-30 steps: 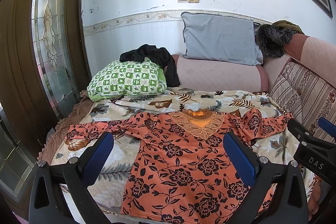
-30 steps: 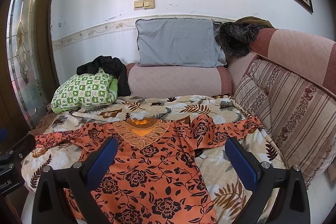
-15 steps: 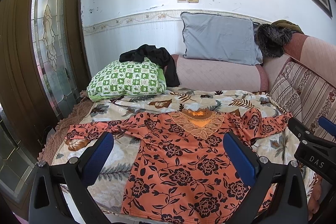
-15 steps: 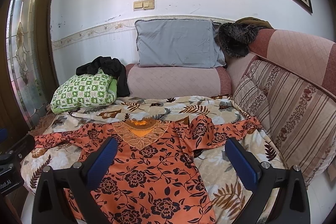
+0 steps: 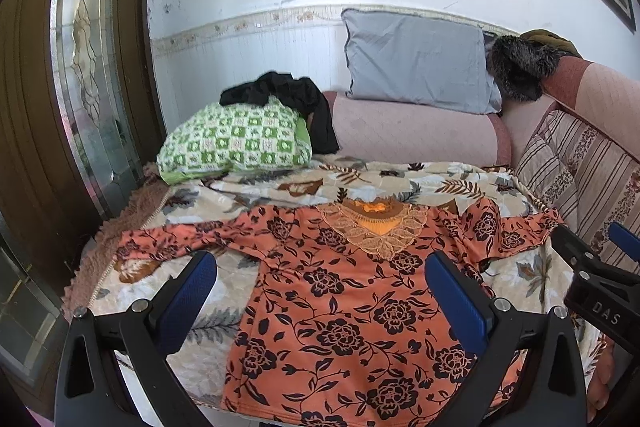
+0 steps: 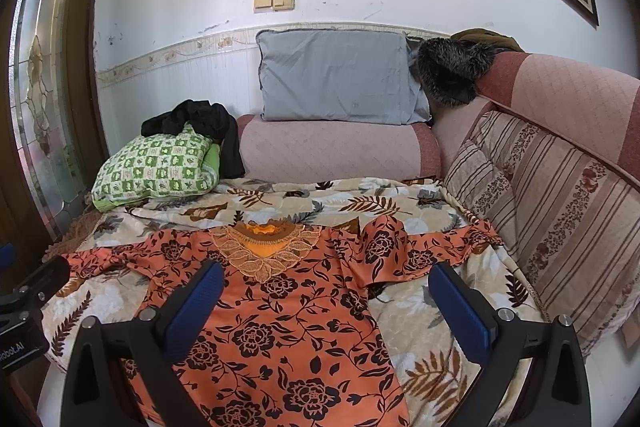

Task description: Fold small clothes

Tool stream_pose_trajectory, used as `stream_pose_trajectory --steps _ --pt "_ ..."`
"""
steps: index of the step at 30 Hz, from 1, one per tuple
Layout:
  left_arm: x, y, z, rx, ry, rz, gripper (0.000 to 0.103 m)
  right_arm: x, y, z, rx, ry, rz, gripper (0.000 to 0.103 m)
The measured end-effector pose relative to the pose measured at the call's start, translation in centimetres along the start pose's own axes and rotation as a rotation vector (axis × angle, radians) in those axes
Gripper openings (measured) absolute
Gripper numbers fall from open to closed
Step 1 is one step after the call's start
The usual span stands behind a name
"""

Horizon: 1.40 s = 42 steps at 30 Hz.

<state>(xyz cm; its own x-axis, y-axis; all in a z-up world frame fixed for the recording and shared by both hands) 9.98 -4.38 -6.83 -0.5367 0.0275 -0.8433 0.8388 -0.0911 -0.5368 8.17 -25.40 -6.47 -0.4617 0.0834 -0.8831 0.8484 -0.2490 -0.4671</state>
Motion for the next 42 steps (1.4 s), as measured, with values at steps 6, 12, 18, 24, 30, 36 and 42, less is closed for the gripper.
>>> stream_pose_trajectory --steps 6,12,18,24,30,36,42 --pt "1.5 6.3 -1.0 -0.022 -0.052 -0.106 0.103 1.3 3.5 0.4 0.023 0.012 -0.061 0.103" --pt "2.1 11.3 -0.6 -0.043 -0.070 -0.129 0.103 2.6 7.9 -0.1 0.064 -0.021 -0.119 0.103" --pt "0.9 14.4 0.3 -0.034 -0.079 -0.100 0.103 3.3 11.7 -1.1 0.089 -0.053 -0.150 0.103" --pt "-0.4 16.8 1.0 -0.035 -0.079 -0.068 0.103 3.6 15.1 -1.9 0.100 -0.061 -0.176 0.103" --pt "0.2 21.5 0.9 -0.045 -0.116 -0.080 0.103 3.6 18.9 -1.6 0.102 -0.052 -0.195 0.103" --pt "4.1 27.8 -0.4 -0.089 -0.093 -0.202 0.103 5.1 28.7 6.2 0.034 0.192 -0.290 0.103" --pt "5.7 31.0 -2.9 -0.150 -0.053 -0.263 0.103 9.5 35.8 22.9 0.007 0.835 -0.291 0.101"
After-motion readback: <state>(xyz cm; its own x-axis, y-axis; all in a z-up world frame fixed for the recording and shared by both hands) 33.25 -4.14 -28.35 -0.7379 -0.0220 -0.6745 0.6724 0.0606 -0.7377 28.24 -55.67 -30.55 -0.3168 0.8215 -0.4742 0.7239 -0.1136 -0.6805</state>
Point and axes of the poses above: each gripper's, at about its wrist camera, not at the fingertips, and y roughly the way its jaws point, z to its right, x to its underside, the point moved 5 cm from there along y, roughly the way its jaws point, and after that the axes turned 5 degrees about x, right-handed, at the moved point
